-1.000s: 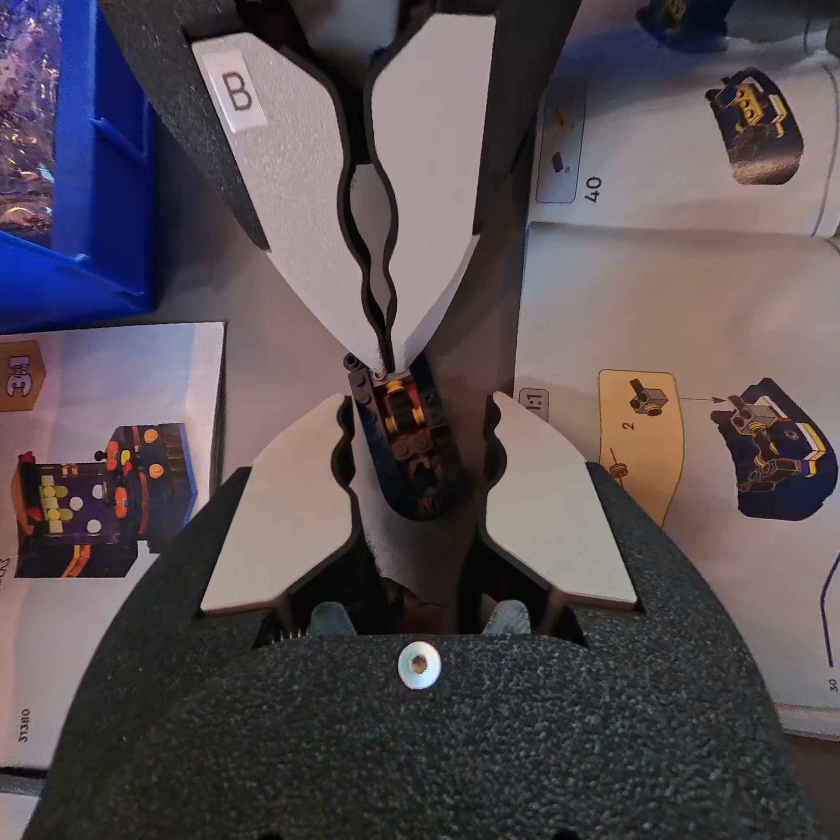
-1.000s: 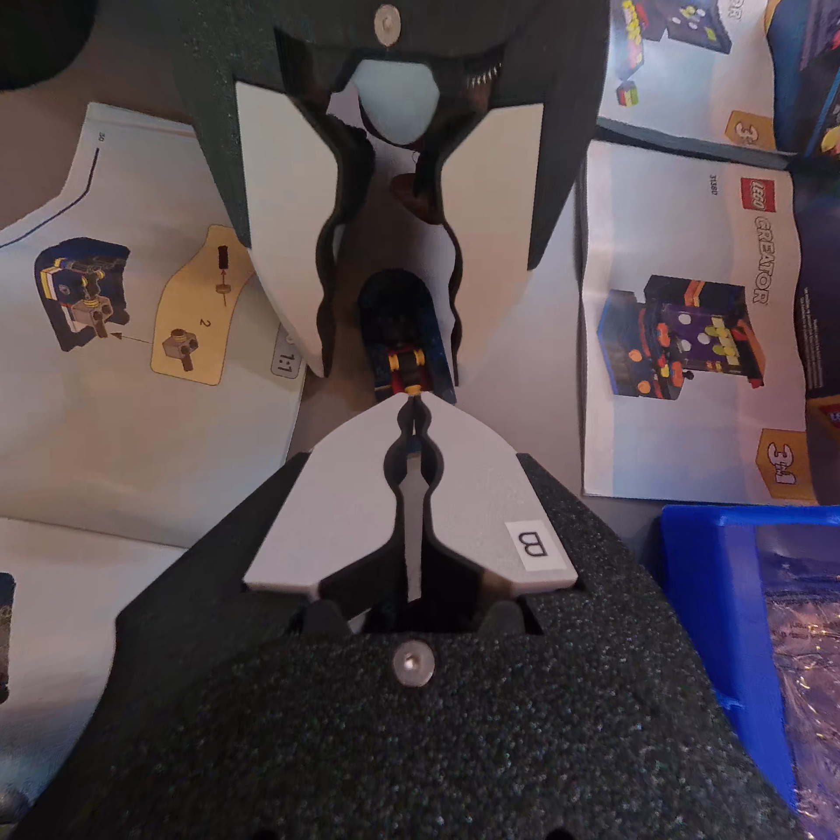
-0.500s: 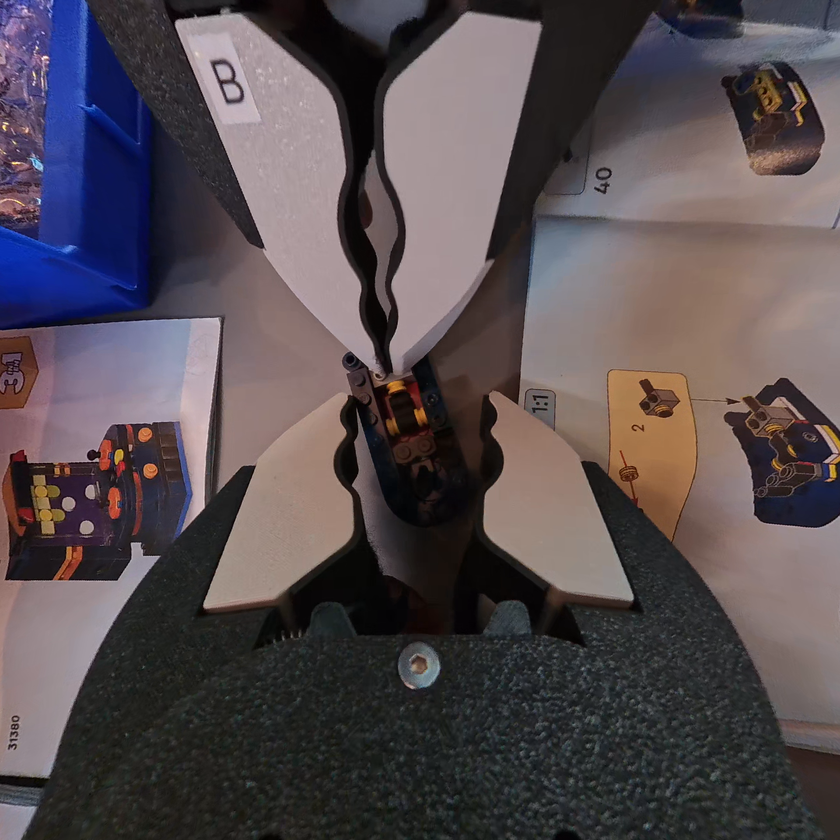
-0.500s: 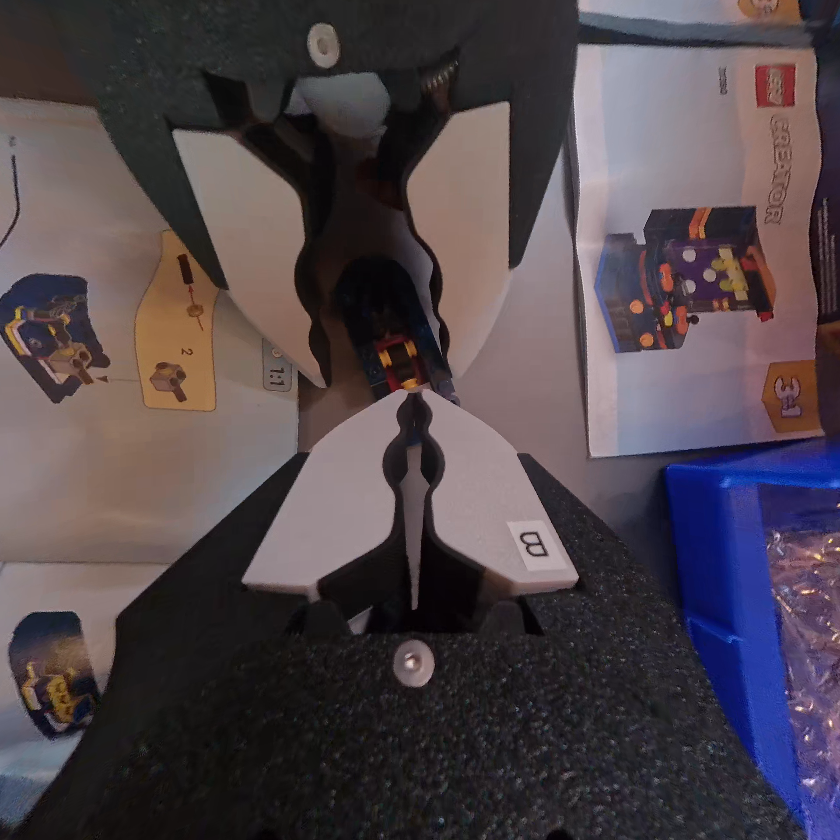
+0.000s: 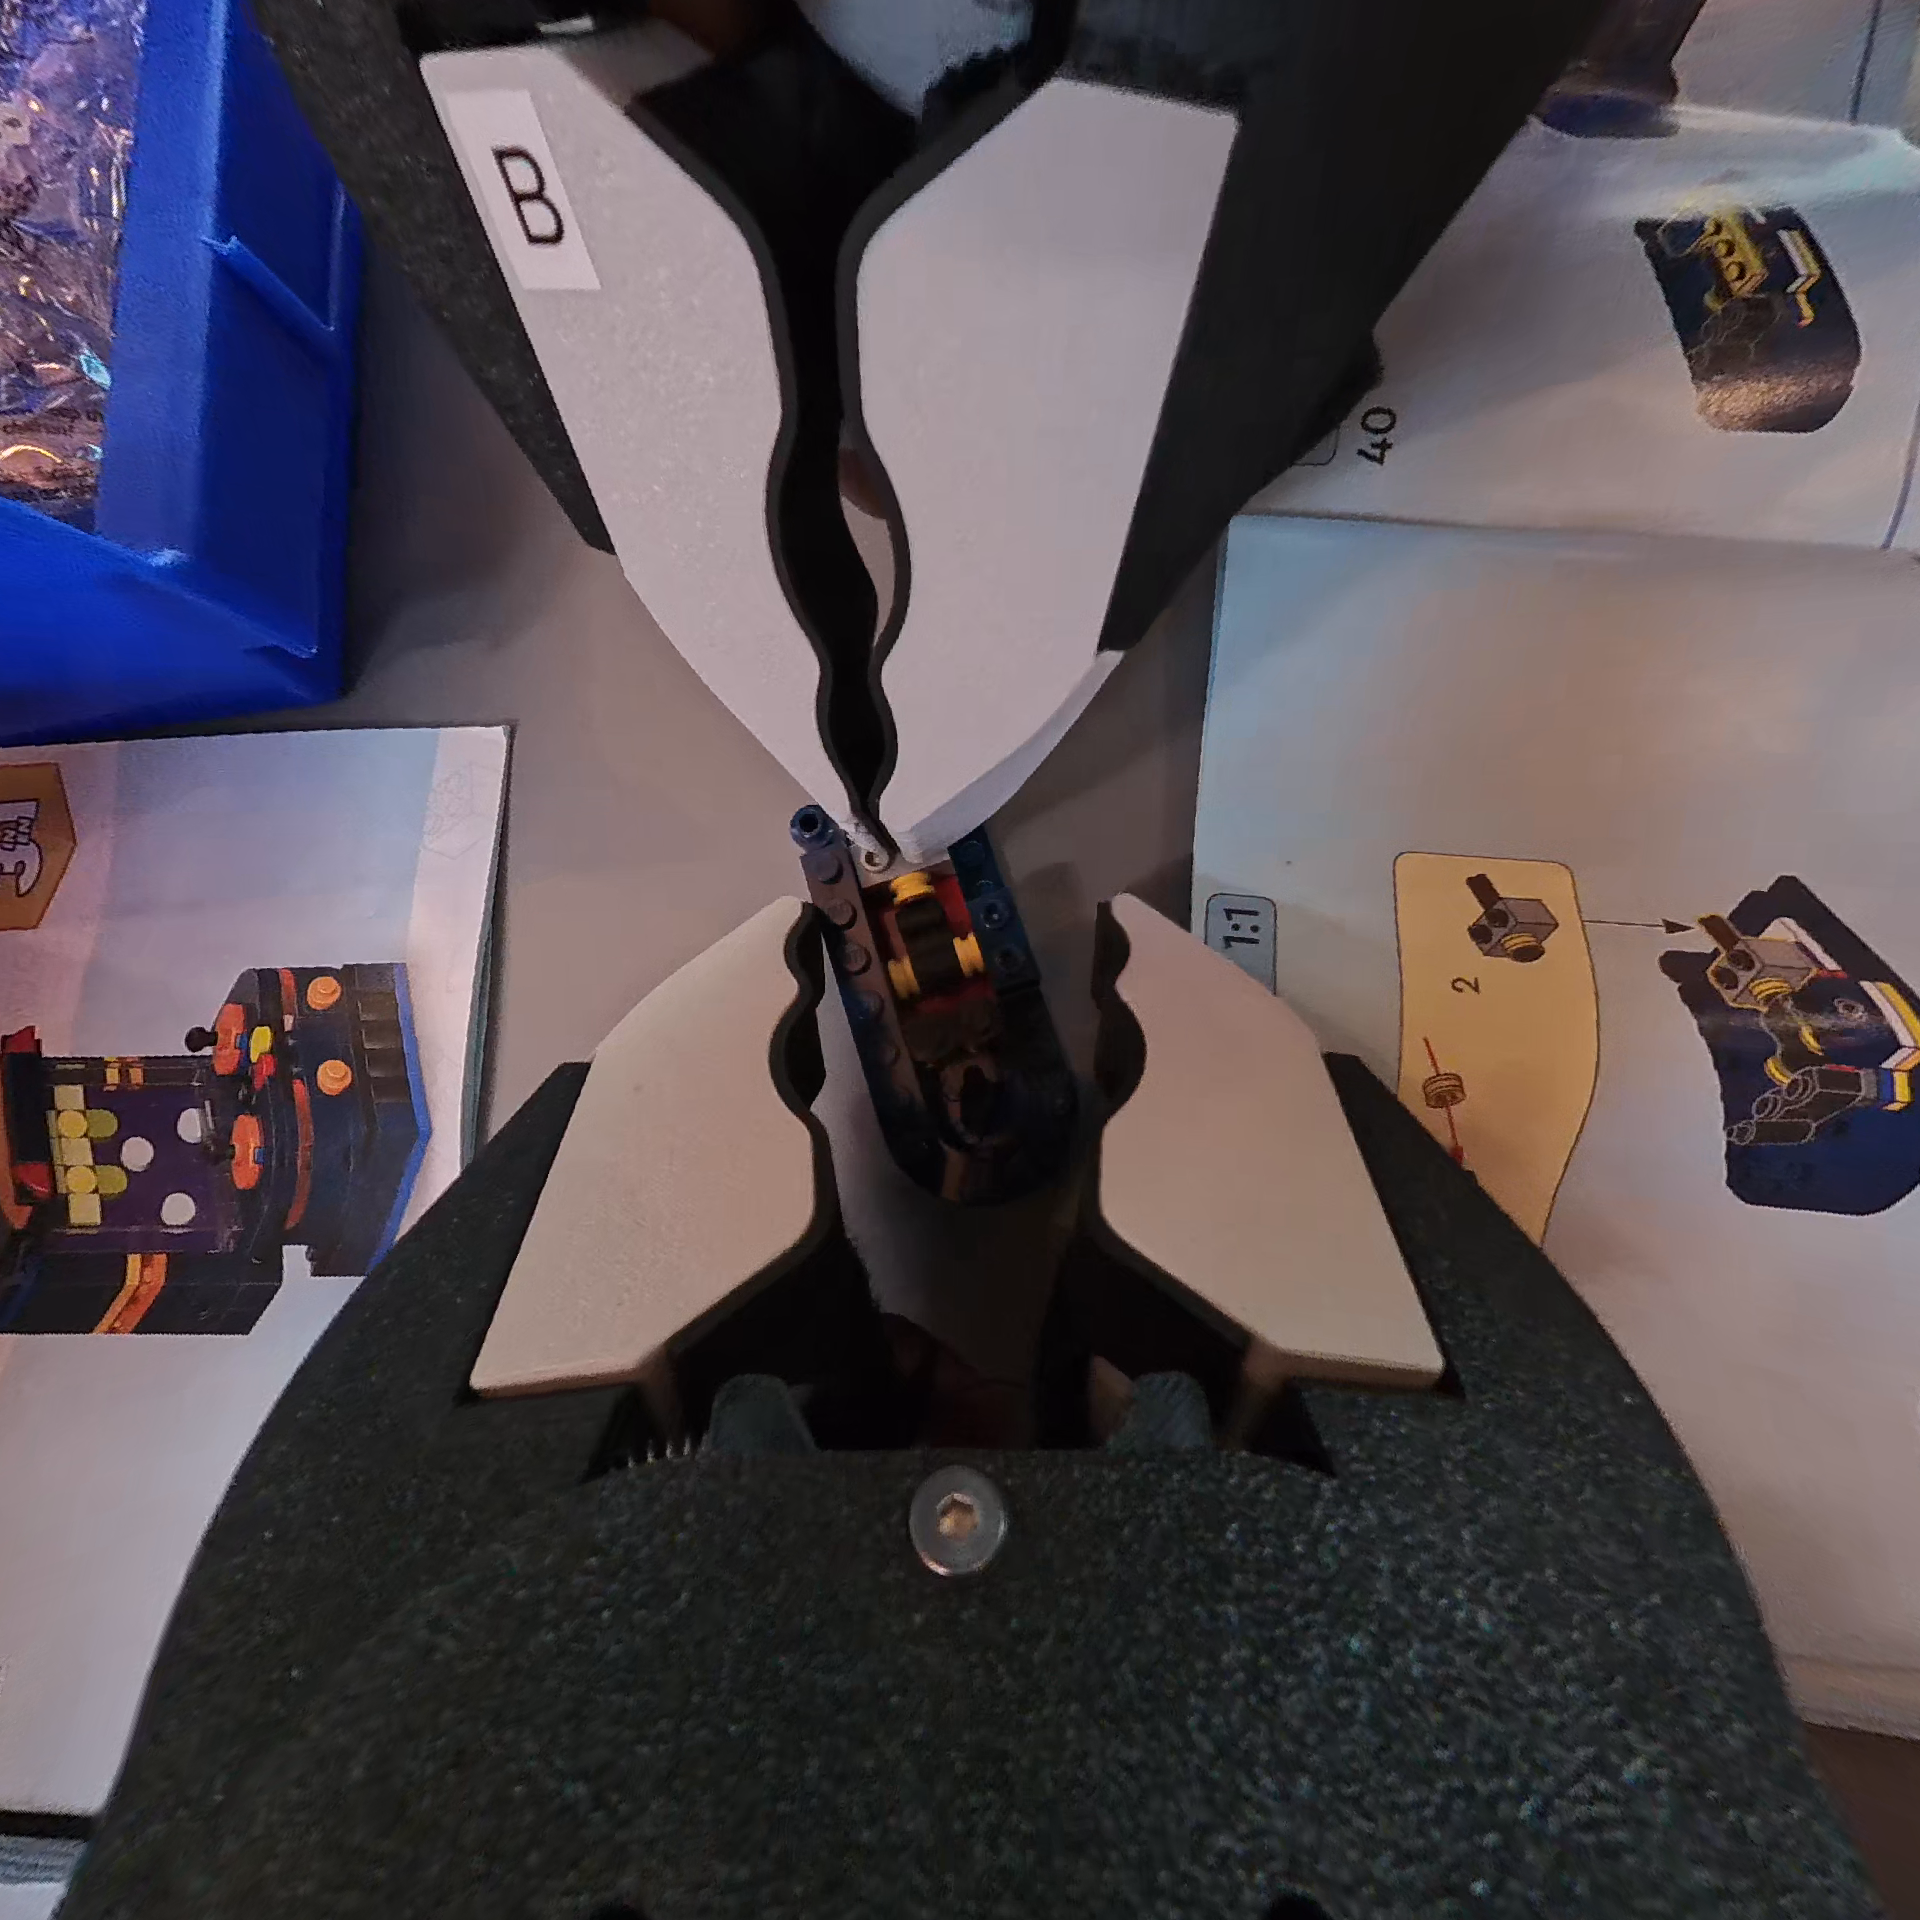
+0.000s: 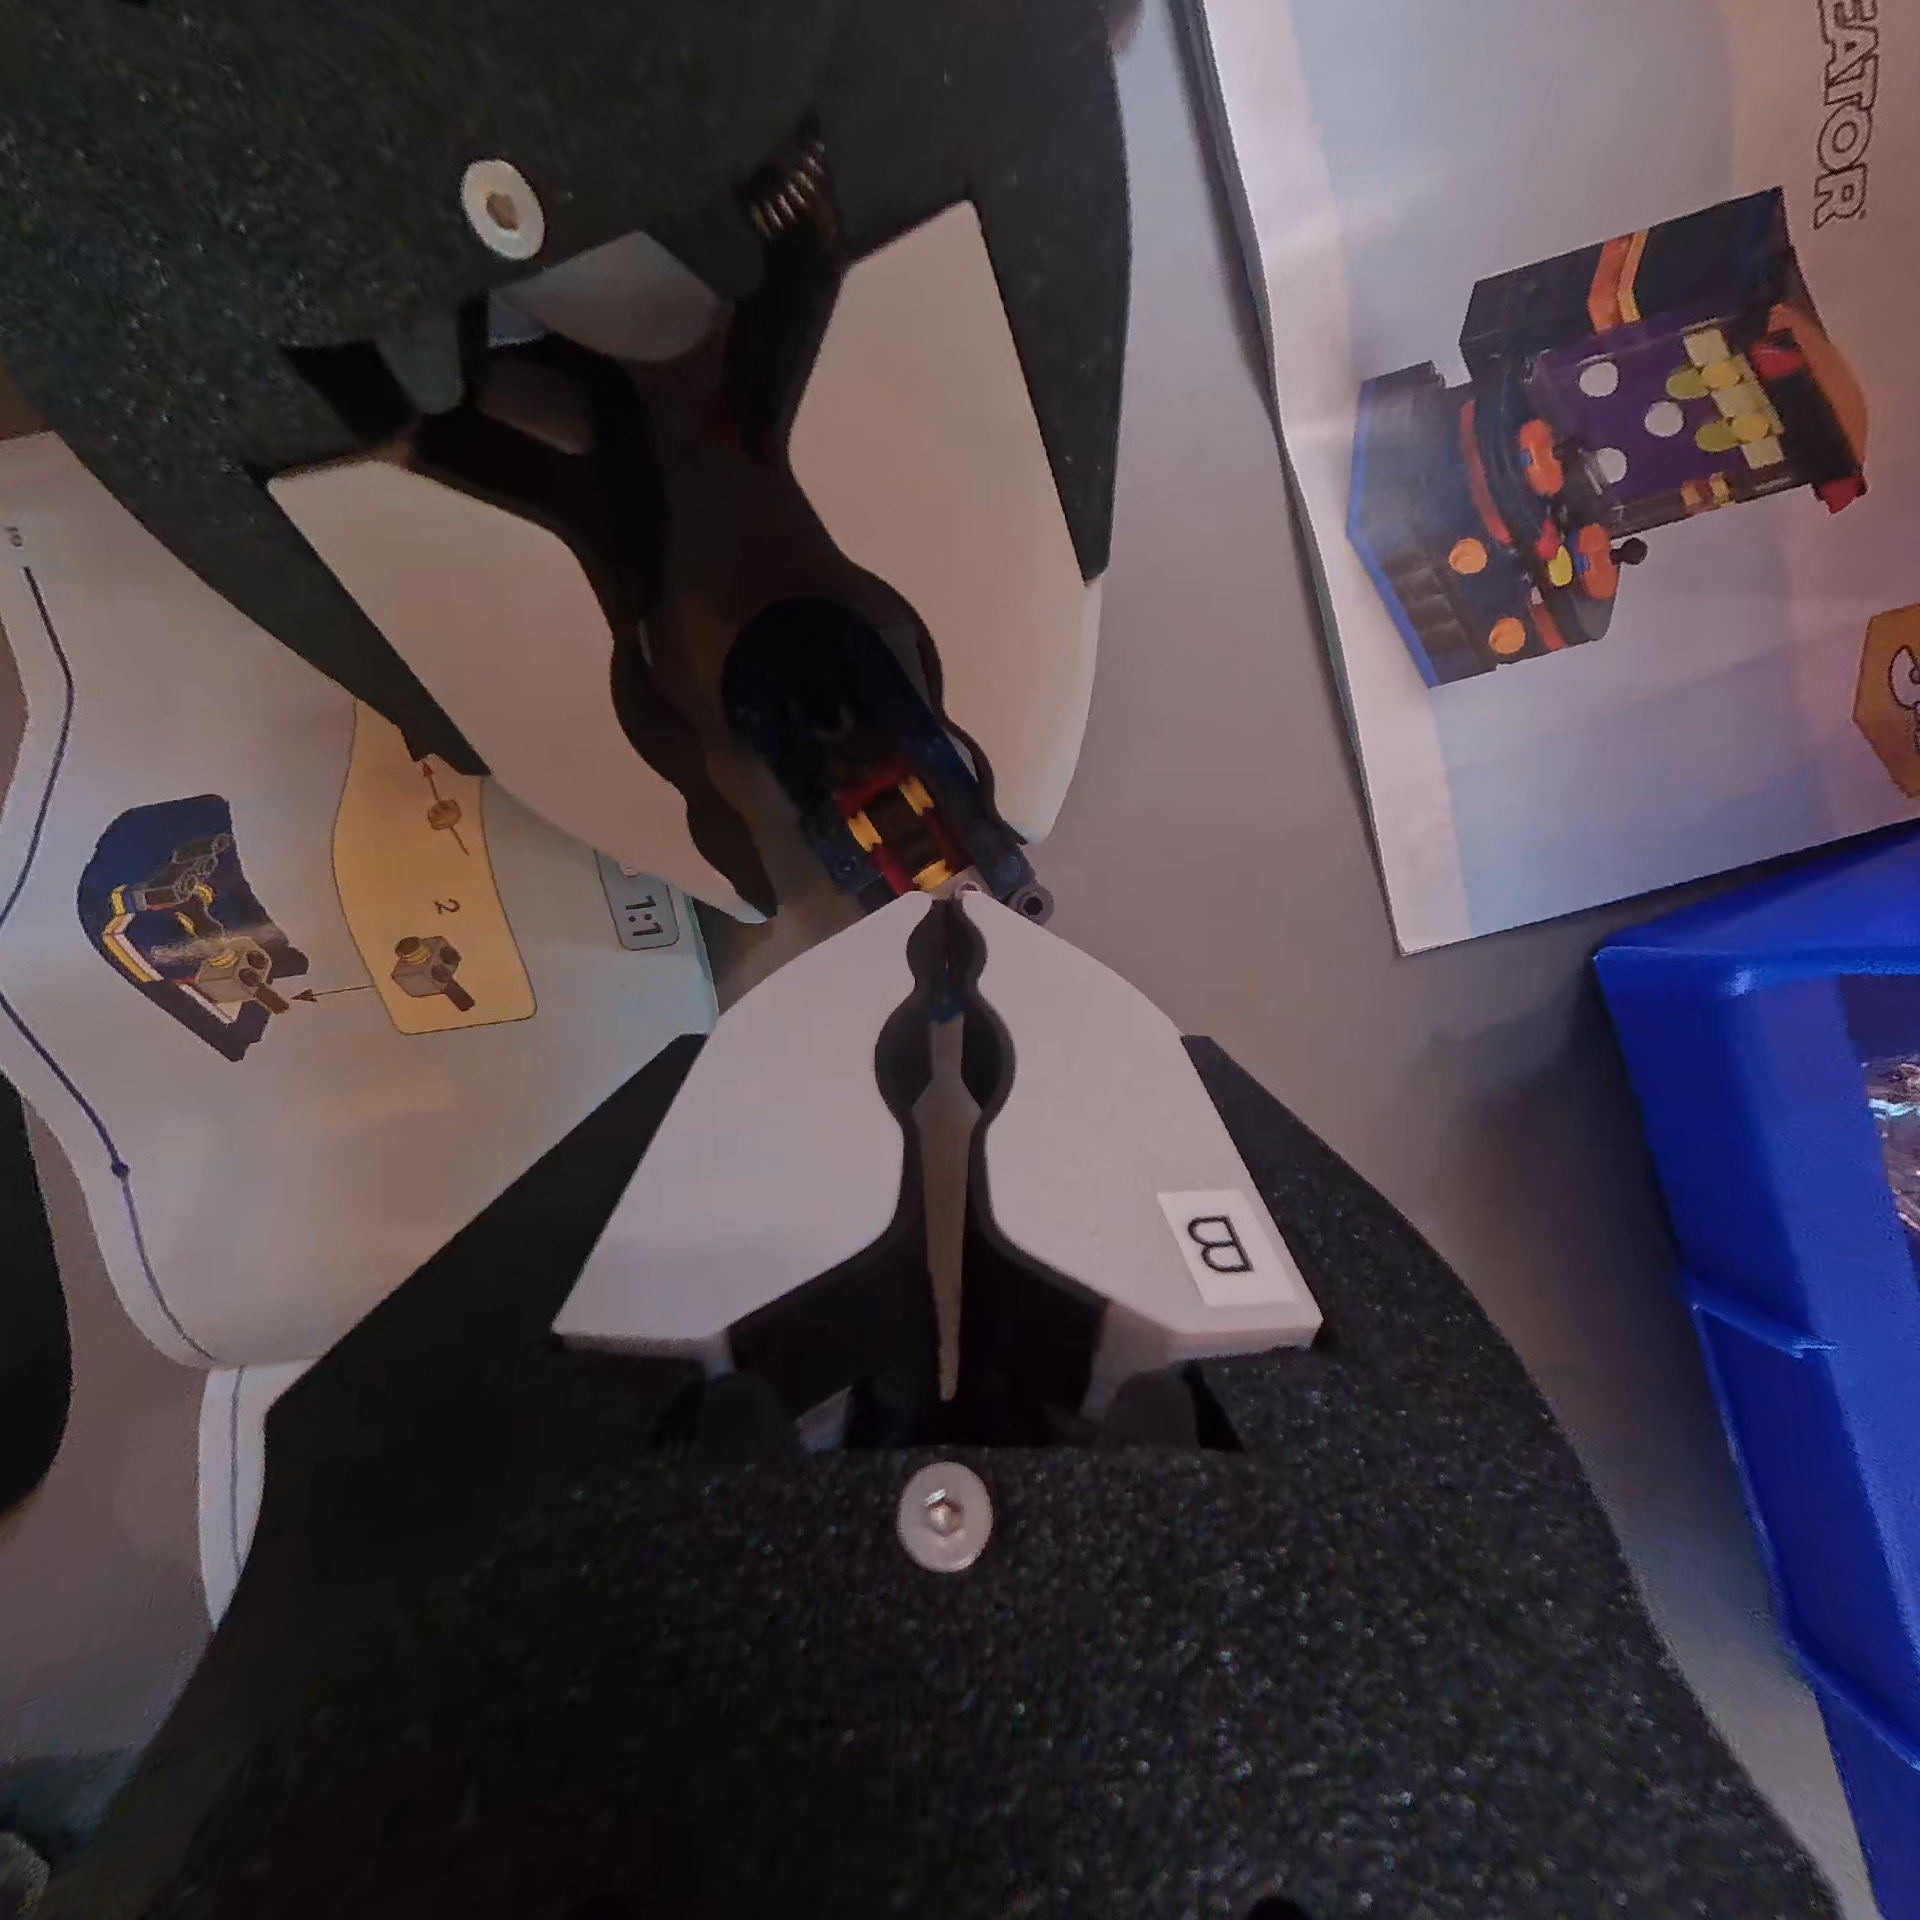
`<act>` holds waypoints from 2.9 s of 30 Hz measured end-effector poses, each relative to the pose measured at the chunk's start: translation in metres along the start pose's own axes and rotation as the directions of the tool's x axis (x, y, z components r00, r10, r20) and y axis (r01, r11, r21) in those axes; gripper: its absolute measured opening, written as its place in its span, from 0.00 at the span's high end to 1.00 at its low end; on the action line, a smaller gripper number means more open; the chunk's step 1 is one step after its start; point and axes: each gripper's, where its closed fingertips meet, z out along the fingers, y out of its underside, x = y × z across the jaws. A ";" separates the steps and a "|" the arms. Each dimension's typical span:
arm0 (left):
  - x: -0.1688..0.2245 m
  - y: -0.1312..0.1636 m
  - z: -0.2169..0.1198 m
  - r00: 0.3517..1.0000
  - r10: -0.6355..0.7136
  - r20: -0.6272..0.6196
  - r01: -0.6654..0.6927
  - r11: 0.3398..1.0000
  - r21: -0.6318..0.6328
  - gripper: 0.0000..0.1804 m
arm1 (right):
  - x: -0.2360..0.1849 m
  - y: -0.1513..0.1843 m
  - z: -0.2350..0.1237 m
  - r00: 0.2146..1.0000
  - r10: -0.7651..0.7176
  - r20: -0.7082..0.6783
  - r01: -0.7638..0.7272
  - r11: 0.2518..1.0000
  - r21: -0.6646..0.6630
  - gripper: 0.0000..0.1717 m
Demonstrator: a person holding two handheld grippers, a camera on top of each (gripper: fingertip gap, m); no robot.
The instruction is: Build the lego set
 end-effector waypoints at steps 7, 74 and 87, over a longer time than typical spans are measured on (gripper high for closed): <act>-0.002 0.002 0.001 0.997 0.070 0.039 -0.068 0.997 -0.034 0.73 | 0.001 -0.001 0.000 0.999 -0.025 -0.042 0.025 1.000 -0.001 1.00; 0.101 -0.014 -0.003 0.848 0.387 0.361 -0.441 0.894 0.078 0.92 | 0.010 0.058 -0.229 0.529 0.756 -0.385 0.476 0.111 0.872 0.78; 0.102 -0.013 -0.004 0.834 0.410 0.370 -0.465 0.883 0.071 0.93 | 0.009 0.003 -0.096 0.725 0.334 -0.603 0.344 0.583 0.736 0.86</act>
